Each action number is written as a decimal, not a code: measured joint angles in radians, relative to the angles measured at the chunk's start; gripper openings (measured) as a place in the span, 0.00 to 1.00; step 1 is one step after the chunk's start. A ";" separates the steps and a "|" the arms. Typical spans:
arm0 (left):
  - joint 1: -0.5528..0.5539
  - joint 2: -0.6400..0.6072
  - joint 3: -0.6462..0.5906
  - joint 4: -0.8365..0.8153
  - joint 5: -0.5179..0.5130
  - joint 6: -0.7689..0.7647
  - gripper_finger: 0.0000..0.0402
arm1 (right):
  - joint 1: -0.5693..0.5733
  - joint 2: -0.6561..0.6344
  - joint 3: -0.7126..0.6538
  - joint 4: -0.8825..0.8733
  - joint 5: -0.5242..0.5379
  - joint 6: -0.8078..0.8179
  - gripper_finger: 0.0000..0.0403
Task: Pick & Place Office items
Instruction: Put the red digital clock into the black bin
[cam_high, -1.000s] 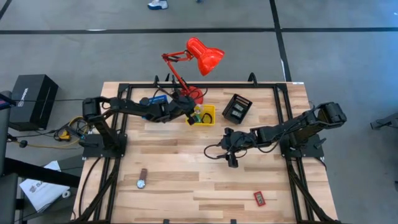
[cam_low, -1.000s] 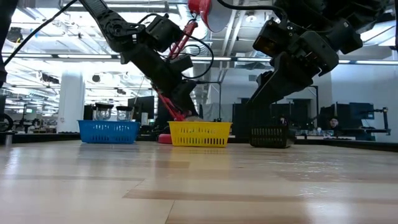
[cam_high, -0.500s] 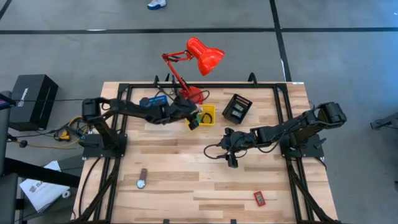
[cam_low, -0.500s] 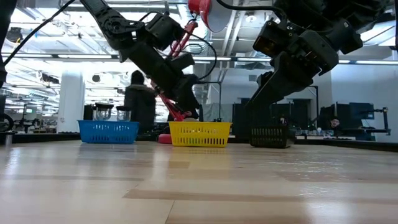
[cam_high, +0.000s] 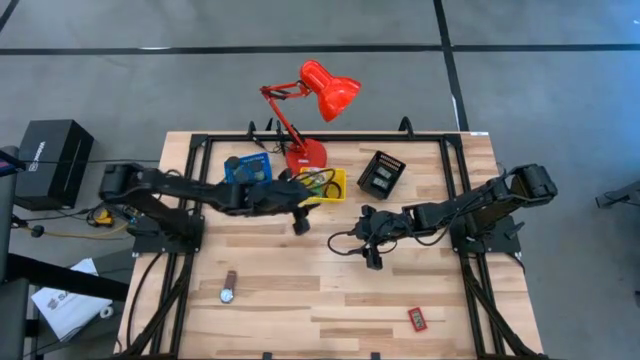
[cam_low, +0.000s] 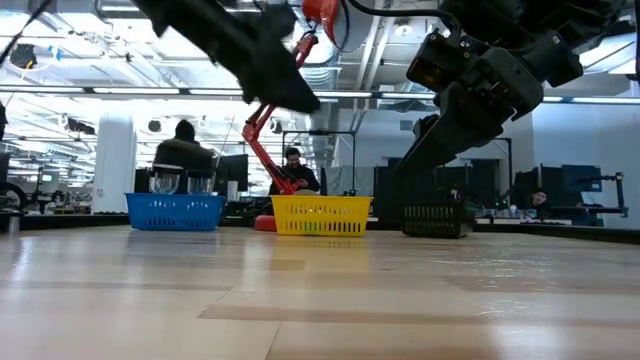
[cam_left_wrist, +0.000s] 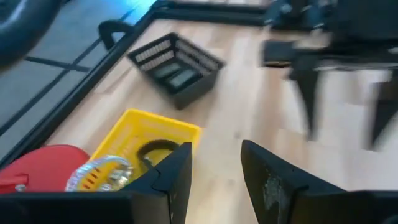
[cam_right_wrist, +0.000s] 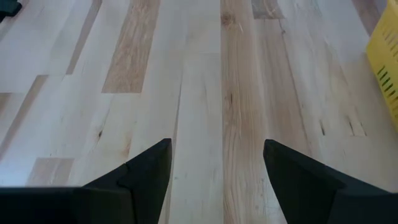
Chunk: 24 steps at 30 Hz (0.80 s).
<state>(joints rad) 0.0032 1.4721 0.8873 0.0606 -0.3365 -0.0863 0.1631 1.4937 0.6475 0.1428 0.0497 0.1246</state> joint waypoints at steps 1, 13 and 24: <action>-0.019 -0.024 -0.005 -0.007 -0.001 -0.004 0.33 | -0.001 0.000 0.000 0.003 0.000 0.000 0.61; -0.222 -0.300 -0.186 -0.018 0.002 -0.199 0.31 | -0.002 0.000 0.000 0.018 0.000 -0.001 0.61; -0.332 -0.412 -0.380 -0.008 0.002 -0.367 0.29 | 0.000 0.000 0.000 0.025 0.000 0.000 0.61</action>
<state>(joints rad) -0.3290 1.0599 0.5077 0.0530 -0.3343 -0.4530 0.1630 1.4937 0.6476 0.1680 0.0498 0.1242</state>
